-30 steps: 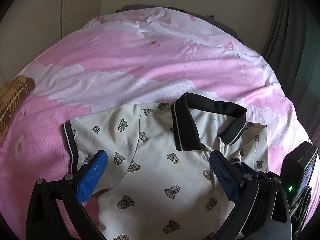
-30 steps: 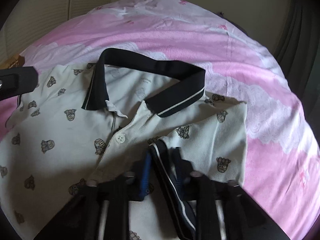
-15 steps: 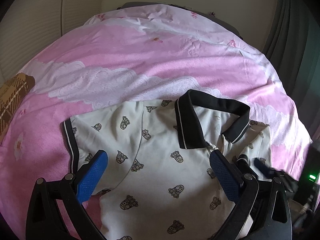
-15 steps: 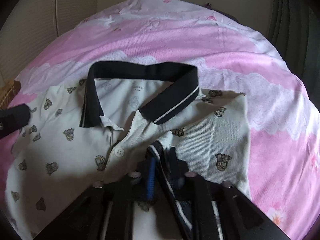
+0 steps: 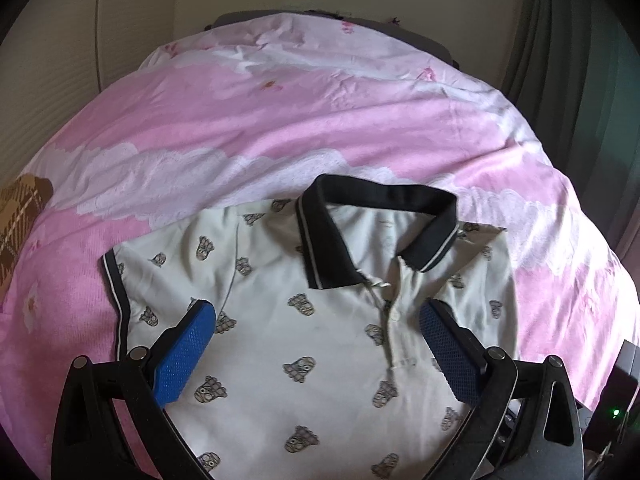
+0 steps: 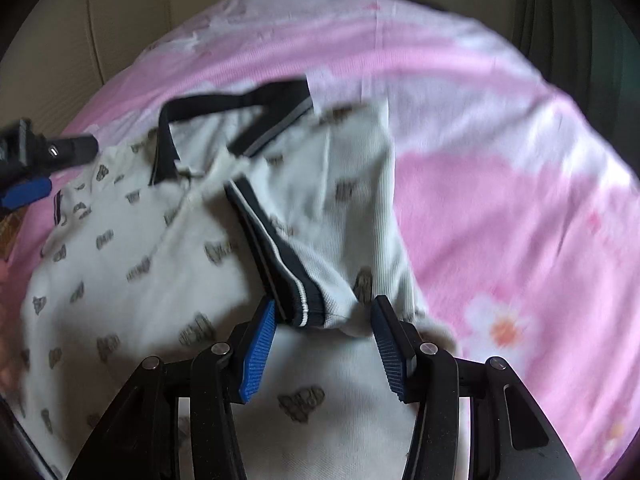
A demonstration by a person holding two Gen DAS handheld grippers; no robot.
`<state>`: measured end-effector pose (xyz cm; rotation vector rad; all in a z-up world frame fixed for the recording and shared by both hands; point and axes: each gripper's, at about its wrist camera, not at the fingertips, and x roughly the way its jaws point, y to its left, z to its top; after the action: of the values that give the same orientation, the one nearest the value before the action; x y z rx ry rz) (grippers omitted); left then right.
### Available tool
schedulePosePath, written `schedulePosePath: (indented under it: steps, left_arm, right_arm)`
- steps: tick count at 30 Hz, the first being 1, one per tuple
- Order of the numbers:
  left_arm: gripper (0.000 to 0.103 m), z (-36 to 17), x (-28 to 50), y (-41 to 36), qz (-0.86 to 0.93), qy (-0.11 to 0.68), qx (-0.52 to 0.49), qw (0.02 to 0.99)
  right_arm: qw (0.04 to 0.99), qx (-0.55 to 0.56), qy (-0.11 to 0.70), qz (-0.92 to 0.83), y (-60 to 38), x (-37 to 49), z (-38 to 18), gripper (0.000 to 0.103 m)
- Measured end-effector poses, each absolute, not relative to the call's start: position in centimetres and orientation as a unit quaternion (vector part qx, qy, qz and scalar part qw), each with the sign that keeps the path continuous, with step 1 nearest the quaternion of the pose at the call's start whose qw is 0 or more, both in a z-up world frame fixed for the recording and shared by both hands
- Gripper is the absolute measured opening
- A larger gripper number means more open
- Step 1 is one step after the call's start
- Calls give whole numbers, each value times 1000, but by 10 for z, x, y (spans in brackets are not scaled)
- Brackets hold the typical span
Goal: Fold small clothes
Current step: 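Open the right gripper and release the sleeve onto the shirt, then move the left gripper to the other sleeve hem and grasp it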
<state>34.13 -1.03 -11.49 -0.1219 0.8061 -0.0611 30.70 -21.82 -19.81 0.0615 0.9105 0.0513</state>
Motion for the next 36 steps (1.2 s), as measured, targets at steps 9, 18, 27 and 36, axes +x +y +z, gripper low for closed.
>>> schedulePosePath:
  steps: [9, 18, 27, 36]
  left_arm:
    - [103, -94, 293, 7, -19, 375, -50, 926]
    - [103, -83, 253, 70, -10, 367, -32, 930]
    - [78, -113, 299, 180, -1, 385, -98, 918]
    - [48, -166, 368, 212, -57, 406, -139, 901]
  right_arm:
    - [917, 52, 394, 36, -220, 261, -152, 50]
    - [933, 51, 347, 75, -147, 234, -116, 50]
    - [943, 58, 317, 80, -70, 260, -107, 58]
    - [937, 63, 336, 77, -38, 302, -132, 58]
